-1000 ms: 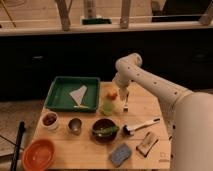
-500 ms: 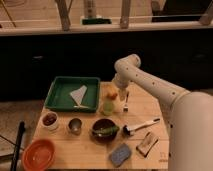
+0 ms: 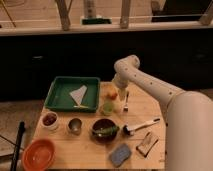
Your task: Place apple in metal cup
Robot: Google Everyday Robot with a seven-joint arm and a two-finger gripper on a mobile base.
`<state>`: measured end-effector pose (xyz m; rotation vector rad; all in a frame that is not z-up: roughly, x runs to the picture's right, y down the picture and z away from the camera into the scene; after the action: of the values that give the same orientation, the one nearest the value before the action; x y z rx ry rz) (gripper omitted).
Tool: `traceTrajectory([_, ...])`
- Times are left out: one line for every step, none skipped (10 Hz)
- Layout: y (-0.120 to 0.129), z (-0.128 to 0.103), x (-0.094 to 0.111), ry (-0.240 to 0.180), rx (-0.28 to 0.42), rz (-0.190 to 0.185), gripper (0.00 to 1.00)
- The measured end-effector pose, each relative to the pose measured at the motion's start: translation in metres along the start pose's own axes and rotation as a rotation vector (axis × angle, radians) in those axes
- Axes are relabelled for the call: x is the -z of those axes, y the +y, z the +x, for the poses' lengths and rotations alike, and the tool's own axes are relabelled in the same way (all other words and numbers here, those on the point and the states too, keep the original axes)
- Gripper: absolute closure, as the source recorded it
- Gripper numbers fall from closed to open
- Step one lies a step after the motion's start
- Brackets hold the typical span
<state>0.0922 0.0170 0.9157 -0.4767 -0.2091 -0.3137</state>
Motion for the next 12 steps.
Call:
traceTrajectory([-0.001,0.0,-0.003,-0.004,0.007,-0.001,0.2])
traceTrajectory([-0.002,-0.001,-0.005,-0.01,0.015,-0.003,0.2])
traceTrajectory([-0.003,-0.002,-0.007,-0.016,0.021,-0.004,0.2])
traceTrajectory([-0.004,-0.004,-0.01,-0.025,0.034,-0.009,0.2])
traceTrajectory([-0.005,-0.005,-0.013,-0.032,0.041,-0.013,0.2])
traceTrajectory([-0.006,-0.007,-0.016,-0.039,0.051,-0.016,0.2])
traceTrajectory([-0.007,-0.009,-0.019,-0.048,0.061,-0.02,0.2])
traceTrajectory([-0.008,-0.01,-0.022,-0.054,0.066,-0.021,0.2])
traceTrajectory([-0.008,-0.009,-0.024,-0.059,0.069,-0.023,0.2])
traceTrajectory([-0.007,-0.009,-0.027,-0.067,0.071,-0.026,0.2])
traceTrajectory([-0.007,-0.009,-0.03,-0.074,0.073,-0.028,0.2])
traceTrajectory([-0.007,-0.009,-0.034,-0.082,0.074,-0.032,0.2])
